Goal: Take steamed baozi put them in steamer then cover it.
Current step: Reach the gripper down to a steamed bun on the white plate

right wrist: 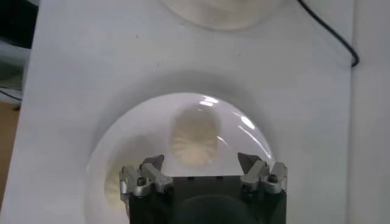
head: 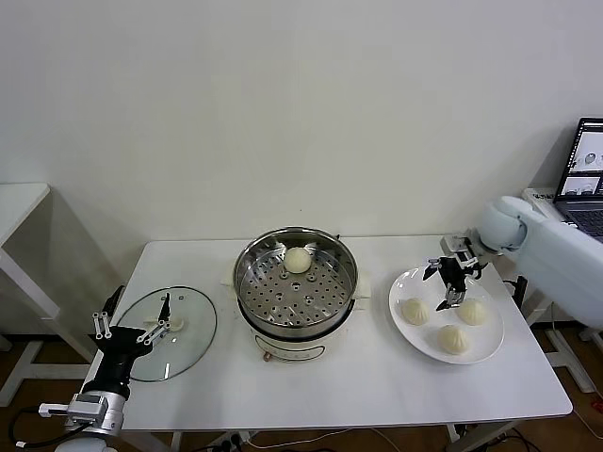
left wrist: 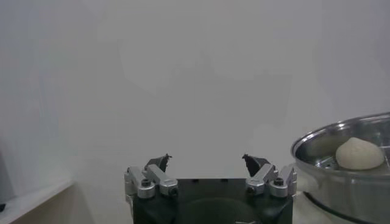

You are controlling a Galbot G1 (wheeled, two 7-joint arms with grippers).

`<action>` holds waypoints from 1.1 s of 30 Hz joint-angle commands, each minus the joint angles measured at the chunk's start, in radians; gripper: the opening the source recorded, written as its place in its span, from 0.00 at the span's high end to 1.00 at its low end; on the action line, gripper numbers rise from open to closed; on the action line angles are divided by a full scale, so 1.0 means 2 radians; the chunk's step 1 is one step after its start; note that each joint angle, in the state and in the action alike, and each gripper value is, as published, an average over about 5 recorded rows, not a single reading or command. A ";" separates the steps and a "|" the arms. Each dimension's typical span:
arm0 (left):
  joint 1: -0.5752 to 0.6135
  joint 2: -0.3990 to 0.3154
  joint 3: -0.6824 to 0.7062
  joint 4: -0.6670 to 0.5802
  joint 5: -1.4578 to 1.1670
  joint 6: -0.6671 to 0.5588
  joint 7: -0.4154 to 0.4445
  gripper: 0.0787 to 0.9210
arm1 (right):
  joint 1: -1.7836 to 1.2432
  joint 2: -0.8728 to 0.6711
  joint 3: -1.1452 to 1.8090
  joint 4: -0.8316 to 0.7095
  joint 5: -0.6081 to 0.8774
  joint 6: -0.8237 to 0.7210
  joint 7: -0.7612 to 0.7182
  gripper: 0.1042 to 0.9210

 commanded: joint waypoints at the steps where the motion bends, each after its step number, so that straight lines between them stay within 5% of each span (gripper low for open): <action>1: -0.003 0.000 0.001 0.009 0.001 0.000 0.000 0.12 | -0.042 0.032 0.031 -0.038 -0.021 -0.003 0.011 0.12; 33: -0.005 -0.001 -0.001 0.018 0.001 -0.003 0.001 0.12 | -0.067 0.060 0.055 -0.067 -0.066 0.002 0.023 0.12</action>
